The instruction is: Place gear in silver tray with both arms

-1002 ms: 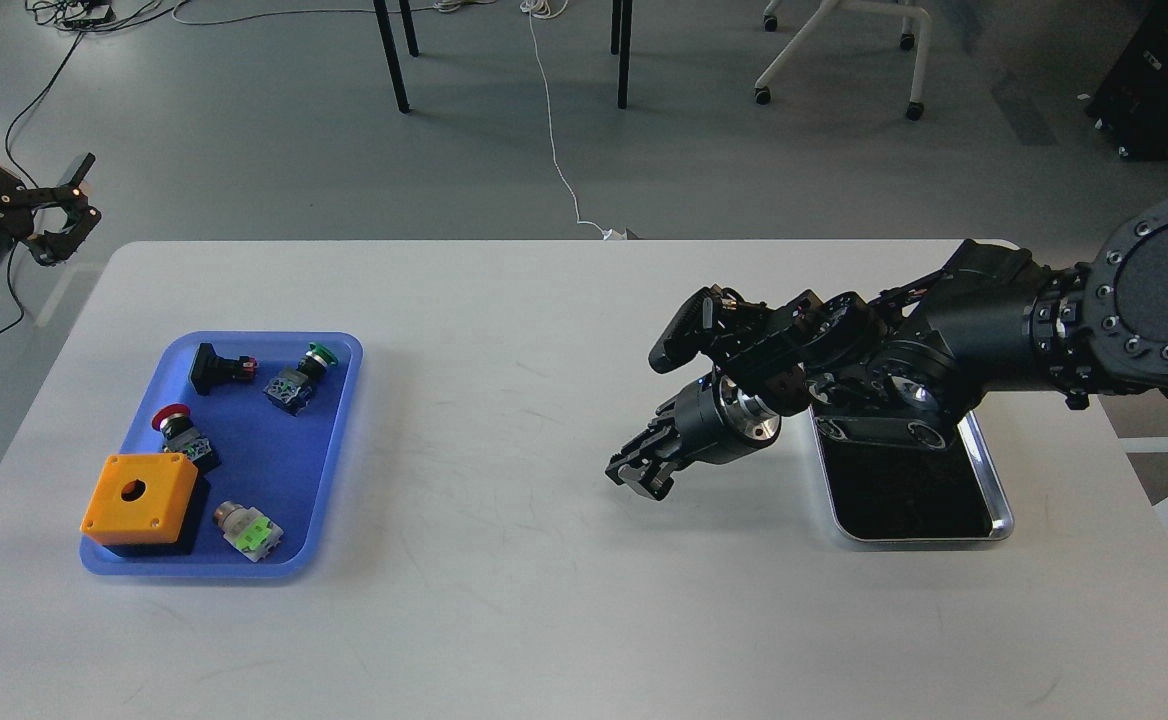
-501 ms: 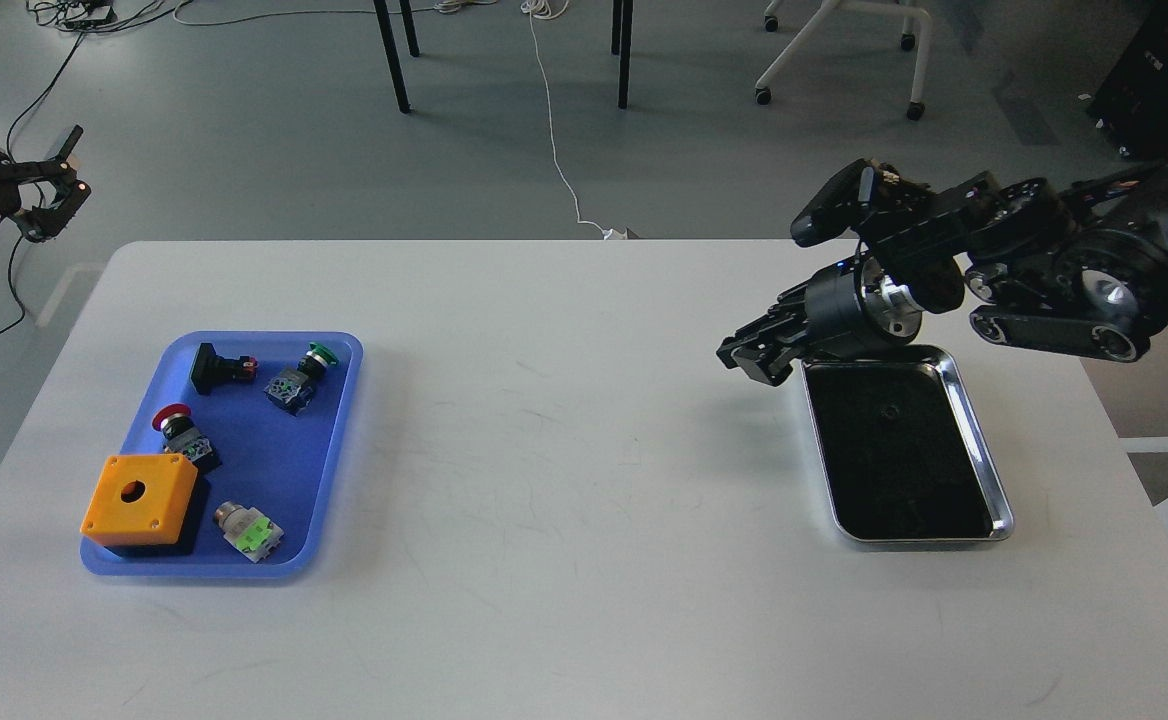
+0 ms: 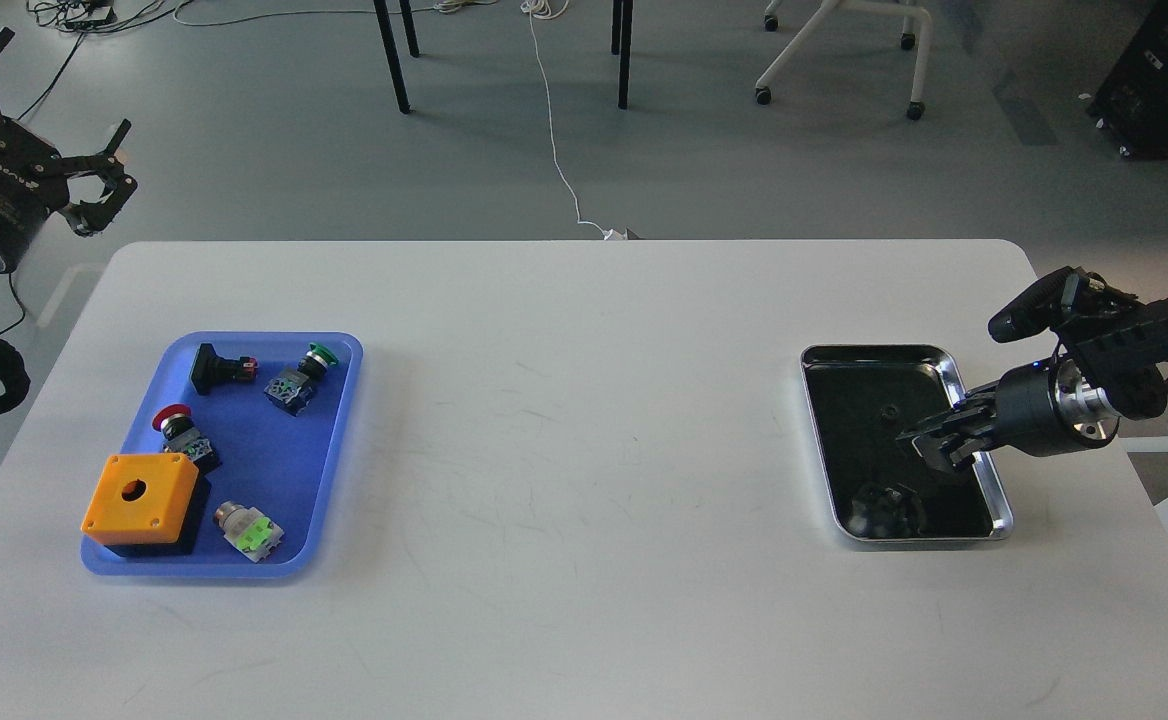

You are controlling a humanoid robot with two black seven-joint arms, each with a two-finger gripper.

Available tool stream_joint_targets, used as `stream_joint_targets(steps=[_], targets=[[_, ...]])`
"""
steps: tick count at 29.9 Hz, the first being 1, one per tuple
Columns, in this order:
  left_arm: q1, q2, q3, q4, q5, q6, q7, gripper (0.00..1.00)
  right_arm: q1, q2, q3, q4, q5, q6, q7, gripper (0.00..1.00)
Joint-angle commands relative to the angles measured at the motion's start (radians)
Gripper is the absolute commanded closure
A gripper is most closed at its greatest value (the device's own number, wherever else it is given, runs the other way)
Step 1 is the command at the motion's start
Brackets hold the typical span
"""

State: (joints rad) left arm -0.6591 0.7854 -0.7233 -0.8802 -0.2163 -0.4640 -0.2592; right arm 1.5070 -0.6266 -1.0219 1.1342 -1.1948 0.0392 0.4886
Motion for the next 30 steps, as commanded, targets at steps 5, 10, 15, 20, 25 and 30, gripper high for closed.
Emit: stream_joint_targets(steps=[5, 10, 15, 20, 25, 30], targets=[[-0.024, -0.021, -0.022, 0.001, -0.003, 0.001, 0.0, 0.02, -0.056, 0.015, 0.032, -0.022, 0.0, -0.001, 0.0, 0.67], [-0.03, -0.028, -0.038, 0.001, -0.003, 0.007, 0.001, 0.02, -0.062, 0.002, 0.033, -0.022, 0.003, -0.001, 0.0, 0.34], [-0.033, -0.037, -0.038, 0.001, 0.0, 0.056, 0.003, 0.02, -0.053, -0.018, 0.095, -0.063, 0.014, -0.002, 0.0, 0.03], [-0.068, -0.043, -0.025, 0.006, 0.005, 0.061, 0.008, 0.02, -0.083, -0.036, 0.383, -0.197, 0.041, -0.004, 0.0, 0.02], [-0.091, -0.07, -0.019, 0.007, 0.008, 0.068, 0.009, 0.02, -0.2, 0.008, 0.786, -0.332, 0.118, -0.009, 0.0, 0.02], [-0.094, -0.098, -0.019, 0.014, 0.012, 0.074, 0.006, 0.02, -0.295, 0.195, 1.202, -0.552, 0.204, -0.076, 0.0, 0.01]])
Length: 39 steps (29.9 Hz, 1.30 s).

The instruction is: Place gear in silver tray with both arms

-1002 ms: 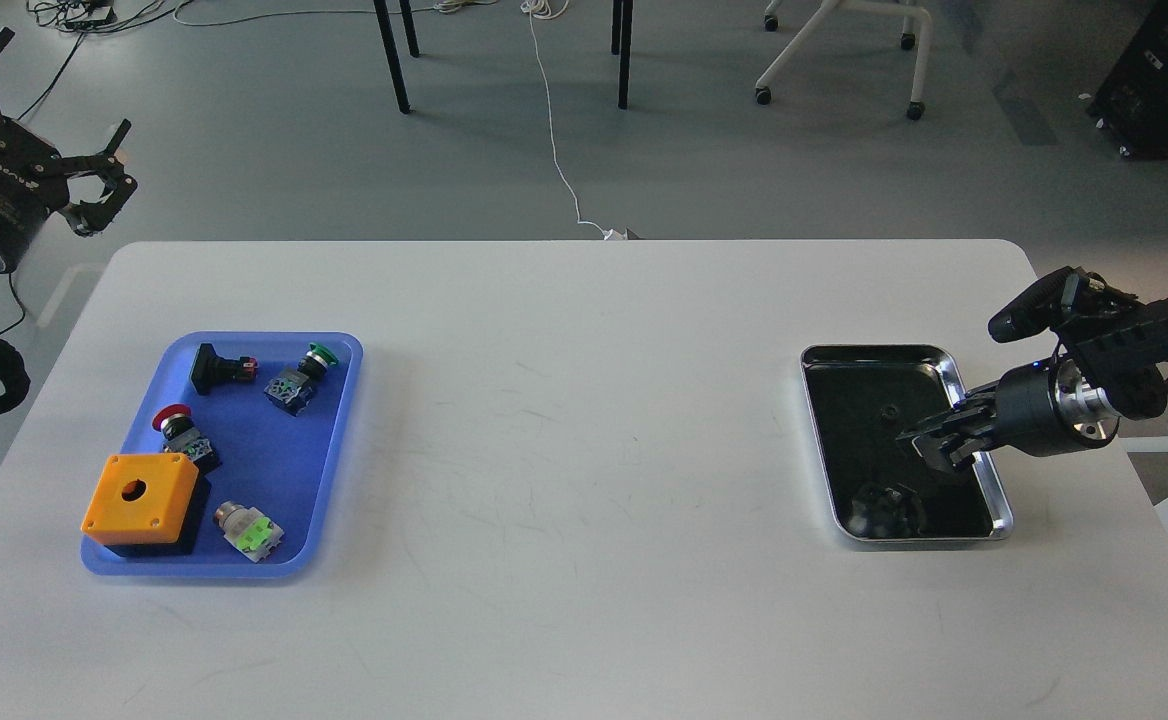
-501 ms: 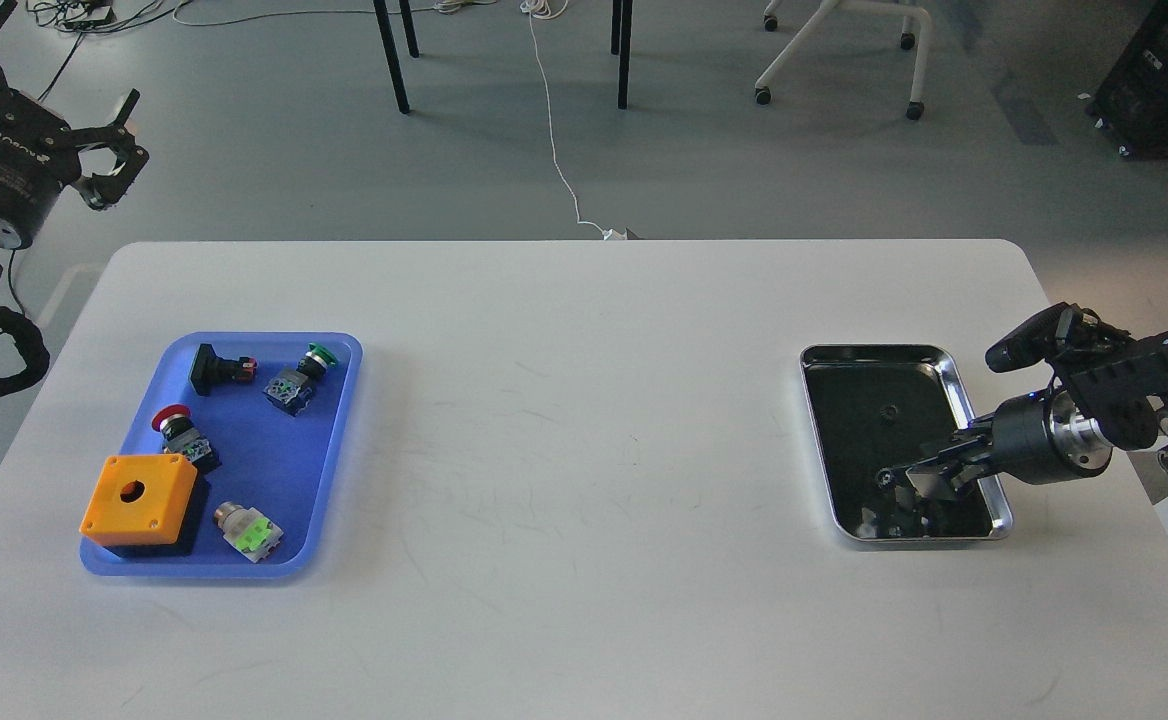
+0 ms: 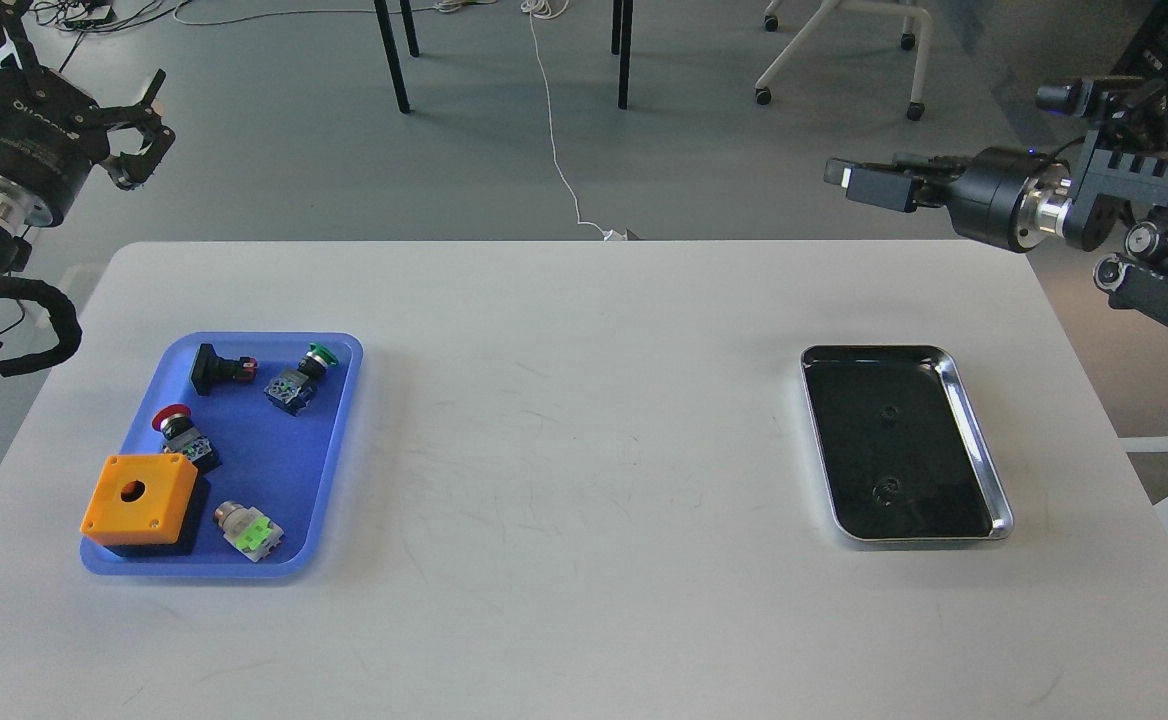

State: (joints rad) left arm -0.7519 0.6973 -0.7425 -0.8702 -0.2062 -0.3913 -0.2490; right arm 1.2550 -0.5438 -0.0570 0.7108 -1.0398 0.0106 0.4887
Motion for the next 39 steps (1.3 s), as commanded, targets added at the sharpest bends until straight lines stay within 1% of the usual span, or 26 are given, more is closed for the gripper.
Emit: stream_joint_targets(steps=[1, 4, 7, 8, 11, 15, 16, 17, 22, 25, 27, 31, 33, 36, 39], targets=[[-0.001, -0.01, 0.0, 0.003, 0.002, 0.002, -0.006, 0.02, -0.048, 0.145, 0.299, -0.161, 0.058, -0.064, 0.0, 0.01], [-0.003, -0.015, -0.003, 0.007, 0.001, 0.003, -0.007, 0.02, -0.042, 0.208, 0.442, -0.209, 0.087, -0.084, 0.0, 0.01], [-0.035, -0.053, -0.001, 0.034, 0.001, 0.003, -0.007, 0.02, -0.042, 0.216, 0.522, -0.205, 0.154, -0.086, 0.0, 0.01], [-0.052, -0.074, 0.0, 0.052, 0.001, 0.005, 0.0, 0.02, -0.043, 0.216, 0.537, -0.205, 0.19, -0.086, 0.0, 0.01], [-0.095, -0.143, 0.002, 0.155, 0.001, 0.015, 0.004, 0.02, -0.049, 0.217, 0.559, -0.212, 0.347, -0.08, 0.0, 0.01], [-0.127, -0.238, 0.003, 0.31, 0.002, -0.003, 0.008, 0.02, -0.049, 0.217, 0.559, -0.212, 0.645, -0.075, 0.0, 0.01], [-0.132, -0.257, 0.003, 0.332, 0.002, -0.009, 0.008, 0.02, -0.049, 0.217, 0.559, -0.214, 0.705, -0.075, -0.002, 0.01], [-0.132, -0.275, 0.003, 0.35, 0.002, -0.015, 0.008, 0.02, -0.051, 0.217, 0.562, -0.215, 0.768, -0.075, -0.016, 0.01], [-0.132, -0.323, 0.018, 0.361, 0.002, -0.015, 0.007, 0.02, -0.075, 0.219, 0.571, -0.217, 1.044, -0.058, -0.035, 0.01], [-0.138, -0.328, 0.015, 0.361, 0.001, -0.014, 0.005, 0.02, -0.097, 0.219, 0.594, -0.217, 1.197, 0.009, -0.068, 0.01], [-0.156, -0.329, 0.015, 0.361, -0.001, -0.009, 0.004, 0.02, -0.13, 0.217, 0.649, -0.217, 1.282, 0.073, -0.082, 0.01], [-0.17, -0.329, 0.011, 0.358, -0.002, -0.006, -0.004, 0.02, -0.204, 0.217, 0.79, -0.217, 1.32, 0.211, -0.101, 0.01], [-0.17, -0.329, 0.003, 0.349, -0.004, -0.005, -0.009, 0.02, -0.245, 0.217, 0.865, -0.215, 1.322, 0.261, -0.104, 0.01], [-0.173, -0.364, -0.001, 0.327, -0.009, -0.011, -0.01, 0.02, -0.285, 0.219, 0.946, -0.209, 1.322, 0.288, -0.104, 0.01], [-0.167, -0.368, -0.001, 0.3, -0.01, -0.008, -0.012, 0.02, -0.308, 0.234, 0.965, -0.209, 1.322, 0.29, -0.104, 0.01]])
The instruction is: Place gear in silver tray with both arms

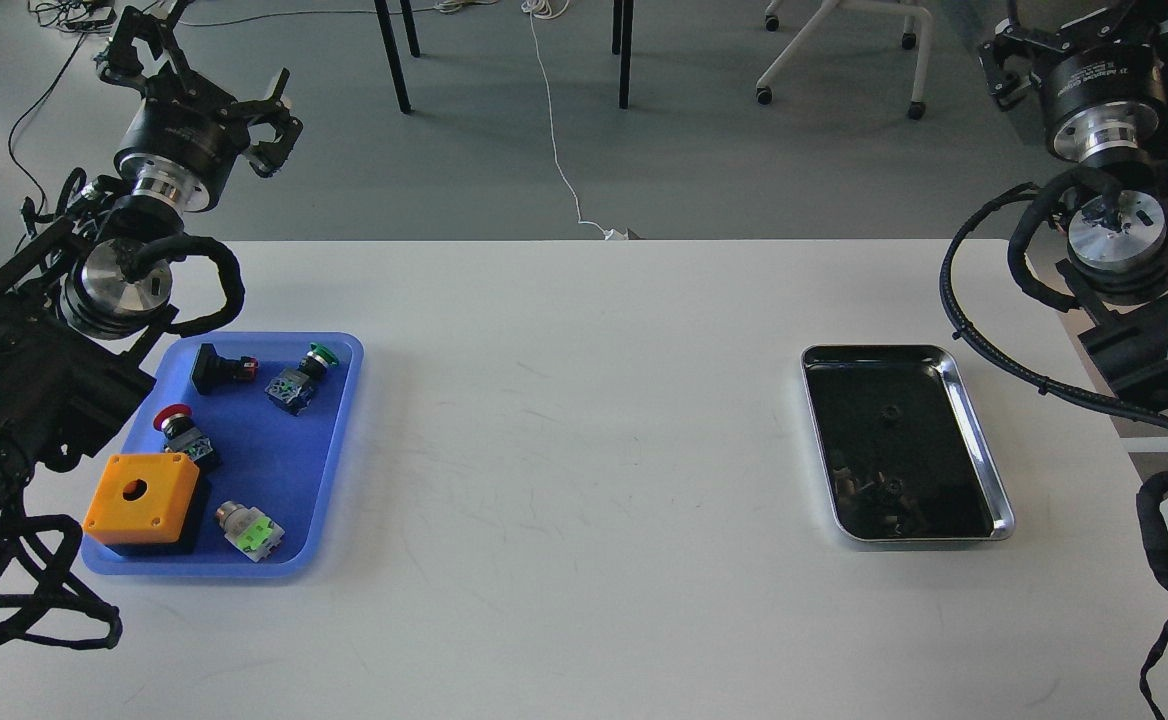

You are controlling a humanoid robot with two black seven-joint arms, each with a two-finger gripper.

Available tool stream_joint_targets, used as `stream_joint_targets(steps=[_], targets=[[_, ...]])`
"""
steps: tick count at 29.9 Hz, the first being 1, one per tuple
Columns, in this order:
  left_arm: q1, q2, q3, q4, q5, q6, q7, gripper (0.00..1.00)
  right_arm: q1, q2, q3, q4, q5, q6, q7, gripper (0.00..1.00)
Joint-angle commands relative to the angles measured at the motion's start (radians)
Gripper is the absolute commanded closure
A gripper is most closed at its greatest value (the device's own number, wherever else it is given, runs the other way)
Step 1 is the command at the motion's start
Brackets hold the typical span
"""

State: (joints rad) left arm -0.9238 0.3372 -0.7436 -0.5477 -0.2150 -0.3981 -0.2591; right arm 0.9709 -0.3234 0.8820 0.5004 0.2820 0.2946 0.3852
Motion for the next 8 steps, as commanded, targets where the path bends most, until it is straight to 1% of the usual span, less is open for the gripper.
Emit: stream_joint_targets(steps=[1, 4, 8], targets=[[0.006, -0.009, 0.0, -0.023, -0.001, 0.001, -0.002, 0.02, -0.035, 0.018, 0.022, 0.0, 0.0, 0.011, 0.0, 0.01], [0.011, -0.009, 0.0, -0.023, -0.003, 0.007, -0.002, 0.02, -0.063, 0.02, 0.006, 0.001, -0.007, 0.026, 0.012, 0.01], [0.014, -0.006, 0.001, -0.021, -0.001, 0.012, 0.0, 0.02, -0.07, 0.018, -0.02, 0.01, -0.009, 0.032, 0.015, 0.01]])
